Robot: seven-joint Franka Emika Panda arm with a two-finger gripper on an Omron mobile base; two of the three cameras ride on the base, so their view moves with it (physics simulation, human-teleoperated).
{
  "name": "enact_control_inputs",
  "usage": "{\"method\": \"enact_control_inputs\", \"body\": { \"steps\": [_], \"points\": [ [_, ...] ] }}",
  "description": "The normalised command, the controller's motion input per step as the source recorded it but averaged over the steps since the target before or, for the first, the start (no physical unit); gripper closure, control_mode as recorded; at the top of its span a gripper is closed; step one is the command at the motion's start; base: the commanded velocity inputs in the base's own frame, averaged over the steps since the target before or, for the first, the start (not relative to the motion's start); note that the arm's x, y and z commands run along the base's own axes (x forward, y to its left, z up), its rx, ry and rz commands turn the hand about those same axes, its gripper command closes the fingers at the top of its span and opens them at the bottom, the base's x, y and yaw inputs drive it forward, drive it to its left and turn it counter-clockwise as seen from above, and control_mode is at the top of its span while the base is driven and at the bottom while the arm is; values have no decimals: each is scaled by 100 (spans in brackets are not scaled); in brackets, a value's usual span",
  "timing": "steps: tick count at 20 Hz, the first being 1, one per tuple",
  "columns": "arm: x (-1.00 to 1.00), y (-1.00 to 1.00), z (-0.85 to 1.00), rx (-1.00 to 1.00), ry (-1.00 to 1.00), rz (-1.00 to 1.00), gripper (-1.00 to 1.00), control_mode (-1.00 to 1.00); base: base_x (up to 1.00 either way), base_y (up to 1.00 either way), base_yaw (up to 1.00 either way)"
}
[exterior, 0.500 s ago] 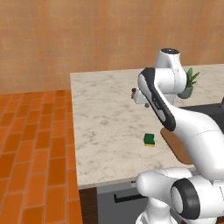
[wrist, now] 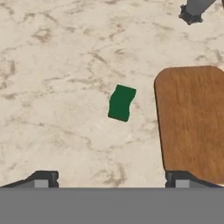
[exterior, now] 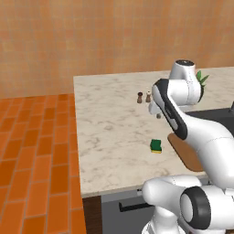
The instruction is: Pick up the sponge from the counter and clean the cutting board by briefly scrubbing or pressing down on the cutting board. Once finished, release the sponge.
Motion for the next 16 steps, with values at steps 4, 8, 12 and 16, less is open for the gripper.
{"method": "enact_control_inputs", "body": {
  "steps": [4, 8, 12, 16],
  "points": [
    [4, -28, -68, 3, 0, -10, -100, -100, 0, 0, 0],
    [26, -20, -63, 6, 0, -9, -100, -100, 0, 0, 0],
    [28, -4, -57, 1, 0, -8, -100, -100, 0, 0, 0],
    [30, 0, -57, 0, 0, -8, -100, -100, 0, 0, 0]
  ]
}}
